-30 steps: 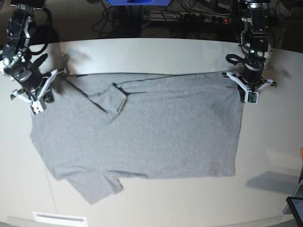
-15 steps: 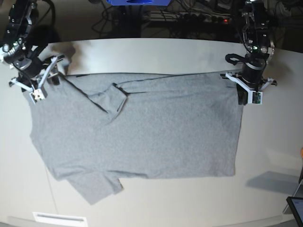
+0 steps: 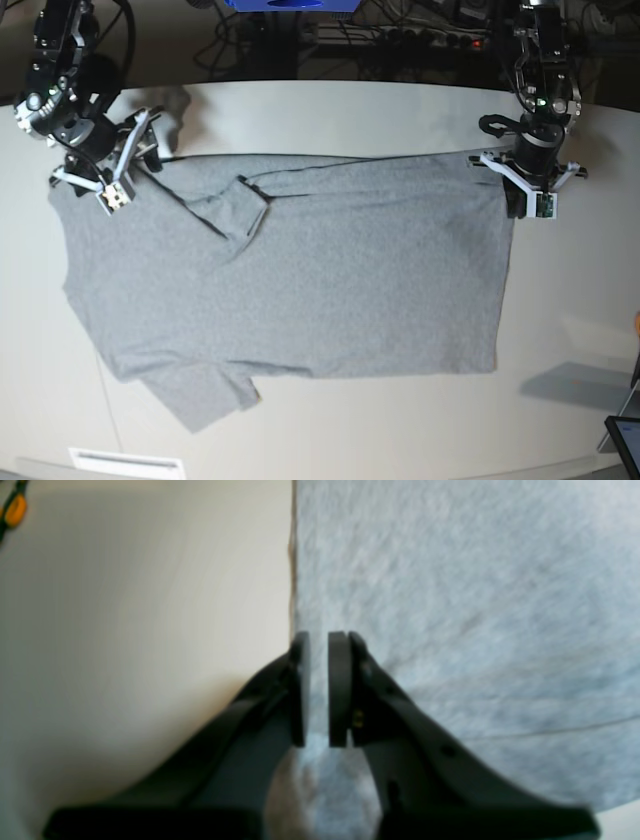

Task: Fold the T-shirt properly
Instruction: 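Regrasp the shirt edge with the right gripper beside the collar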

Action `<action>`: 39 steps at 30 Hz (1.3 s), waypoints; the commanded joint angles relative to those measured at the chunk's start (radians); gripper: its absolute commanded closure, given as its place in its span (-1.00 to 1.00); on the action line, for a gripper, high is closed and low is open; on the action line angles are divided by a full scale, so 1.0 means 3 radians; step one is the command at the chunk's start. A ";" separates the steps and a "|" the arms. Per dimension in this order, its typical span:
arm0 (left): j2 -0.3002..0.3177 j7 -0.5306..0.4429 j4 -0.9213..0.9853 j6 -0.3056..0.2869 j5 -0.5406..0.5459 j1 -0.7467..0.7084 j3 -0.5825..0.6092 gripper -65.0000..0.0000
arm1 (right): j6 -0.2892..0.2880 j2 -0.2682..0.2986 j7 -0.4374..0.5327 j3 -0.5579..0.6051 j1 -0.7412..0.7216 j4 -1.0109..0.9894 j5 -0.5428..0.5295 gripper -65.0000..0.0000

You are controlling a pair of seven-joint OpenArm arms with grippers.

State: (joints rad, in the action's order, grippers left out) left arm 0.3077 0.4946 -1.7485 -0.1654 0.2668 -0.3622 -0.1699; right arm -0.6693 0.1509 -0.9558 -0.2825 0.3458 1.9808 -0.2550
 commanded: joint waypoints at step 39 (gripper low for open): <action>0.0061 -0.0076 -0.0051 0.0017 0.0013 0.0003 -0.0019 0.78 | 0.0009 0.0001 0.0171 -0.0017 -0.0168 -0.0320 -0.0002 0.40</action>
State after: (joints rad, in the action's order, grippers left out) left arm 0.3107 0.4973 -1.7473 -0.1650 0.2672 -0.3660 -0.1696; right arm -0.6682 0.1429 -0.9184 -0.2836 0.3023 1.8732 -0.2470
